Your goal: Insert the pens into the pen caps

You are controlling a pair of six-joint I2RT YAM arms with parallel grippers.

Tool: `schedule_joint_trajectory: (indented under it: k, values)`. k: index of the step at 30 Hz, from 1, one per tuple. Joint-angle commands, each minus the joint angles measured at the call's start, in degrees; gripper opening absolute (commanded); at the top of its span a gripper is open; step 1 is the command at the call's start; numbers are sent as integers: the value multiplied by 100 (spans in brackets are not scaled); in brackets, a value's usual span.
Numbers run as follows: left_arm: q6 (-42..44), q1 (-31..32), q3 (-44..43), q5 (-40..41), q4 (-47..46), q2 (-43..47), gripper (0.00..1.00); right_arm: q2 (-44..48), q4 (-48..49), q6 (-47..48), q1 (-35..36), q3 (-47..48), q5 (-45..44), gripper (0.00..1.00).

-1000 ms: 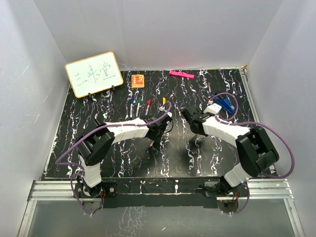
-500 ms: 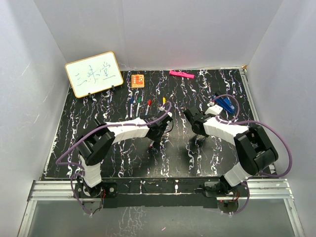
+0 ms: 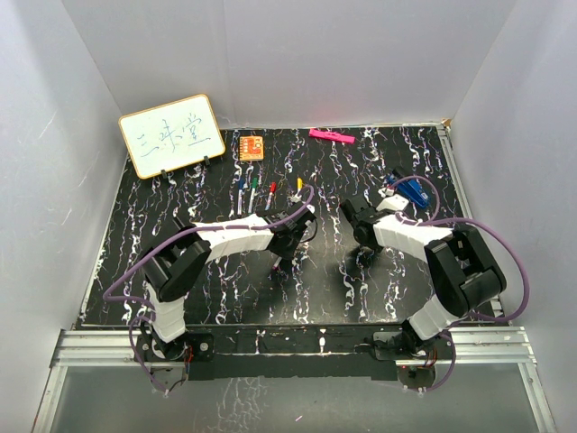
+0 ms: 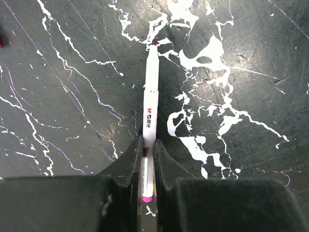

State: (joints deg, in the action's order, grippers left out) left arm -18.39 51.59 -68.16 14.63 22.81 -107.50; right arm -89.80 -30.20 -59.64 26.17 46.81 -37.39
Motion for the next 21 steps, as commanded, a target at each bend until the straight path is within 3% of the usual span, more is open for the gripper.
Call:
schedule_joint_trajectory:
  k: [1, 13, 21]
  values:
    - [103, -52, 411, -42, 938, -630, 0, -125, 296, 57, -19, -101, 92, 37]
    - [90, -62, 444, -24, 934, -641, 0, -519, 412, 143, -125, -58, 315, 26]
    - [102, -81, 409, 2, 929, -606, 0, -815, 173, 358, -130, -35, 616, 6]
